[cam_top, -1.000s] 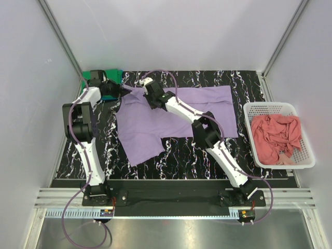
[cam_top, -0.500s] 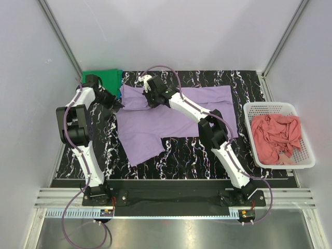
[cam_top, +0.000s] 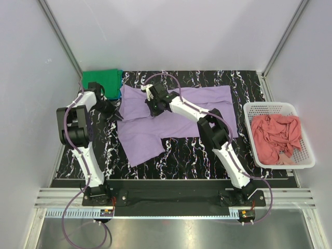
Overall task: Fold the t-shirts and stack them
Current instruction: Fold the tshirt
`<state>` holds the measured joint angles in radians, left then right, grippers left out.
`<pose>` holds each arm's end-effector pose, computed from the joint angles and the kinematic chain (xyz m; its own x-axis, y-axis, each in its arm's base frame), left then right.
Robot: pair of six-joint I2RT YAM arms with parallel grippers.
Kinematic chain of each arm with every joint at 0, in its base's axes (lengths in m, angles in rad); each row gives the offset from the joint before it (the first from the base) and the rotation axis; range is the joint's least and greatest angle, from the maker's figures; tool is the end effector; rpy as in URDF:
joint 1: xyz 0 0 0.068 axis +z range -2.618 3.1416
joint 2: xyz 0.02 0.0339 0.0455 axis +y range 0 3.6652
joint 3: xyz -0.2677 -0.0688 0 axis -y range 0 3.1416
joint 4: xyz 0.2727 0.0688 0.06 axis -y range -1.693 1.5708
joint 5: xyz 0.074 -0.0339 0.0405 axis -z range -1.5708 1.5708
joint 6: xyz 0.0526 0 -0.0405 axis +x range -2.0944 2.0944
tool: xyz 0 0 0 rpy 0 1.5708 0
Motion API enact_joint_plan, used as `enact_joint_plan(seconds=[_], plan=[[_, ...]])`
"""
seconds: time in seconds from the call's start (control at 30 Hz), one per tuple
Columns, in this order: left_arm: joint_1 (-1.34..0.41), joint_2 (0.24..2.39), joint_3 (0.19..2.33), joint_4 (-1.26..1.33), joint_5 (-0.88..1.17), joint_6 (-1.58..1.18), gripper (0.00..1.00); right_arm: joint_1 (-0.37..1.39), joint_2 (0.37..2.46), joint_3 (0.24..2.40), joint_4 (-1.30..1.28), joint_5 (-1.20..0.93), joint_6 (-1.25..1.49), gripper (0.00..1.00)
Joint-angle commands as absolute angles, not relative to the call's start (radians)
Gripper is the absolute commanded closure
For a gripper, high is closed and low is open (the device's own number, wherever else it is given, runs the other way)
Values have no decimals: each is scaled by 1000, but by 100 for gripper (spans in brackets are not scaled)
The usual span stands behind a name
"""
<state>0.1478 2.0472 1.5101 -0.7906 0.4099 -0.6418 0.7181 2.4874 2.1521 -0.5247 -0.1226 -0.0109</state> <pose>0.4355 0.0436 0.1448 -0.7449 -0.6660 0.0387 -0.6069 0.6524 -0.4539 0.4416 0.3944 0.1477 -0.5629 -0.5062 -0.6534 -0.7193 0.6894 0.0856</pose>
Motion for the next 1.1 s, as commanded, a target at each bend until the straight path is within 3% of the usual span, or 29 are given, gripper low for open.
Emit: enact_joint_plan(seconds=[0.0,0.03,0.1,0.2,0.37,0.43,0.5,0.73,0.93,1.07], plan=[[150,1993,1474,-792,383,-601,76,721,2379,2135,-515,-130,29,82],[150,1987,1470,-792,388,-600,69,721,2370,2128,-515,-120,35,75],[150,1961,1480,-793,396,-584,56,716,2329,2111,-514,-69,63,72],[153,1941,1512,-778,374,-552,49,657,2264,2095,-526,-116,136,67],[150,1950,1577,-766,311,-522,49,499,2163,1932,-523,-104,264,69],[150,1968,1569,-758,302,-519,50,419,2163,1892,-538,-98,282,75],[152,2002,1557,-761,279,-506,52,362,2200,1917,-587,-58,272,86],[152,2017,1471,-707,215,-525,61,262,2342,2081,-690,162,192,100],[152,2055,1451,-712,143,-534,64,186,2430,2154,-742,238,129,100],[152,2075,1454,-735,100,-555,66,150,2405,2071,-726,282,121,100]])
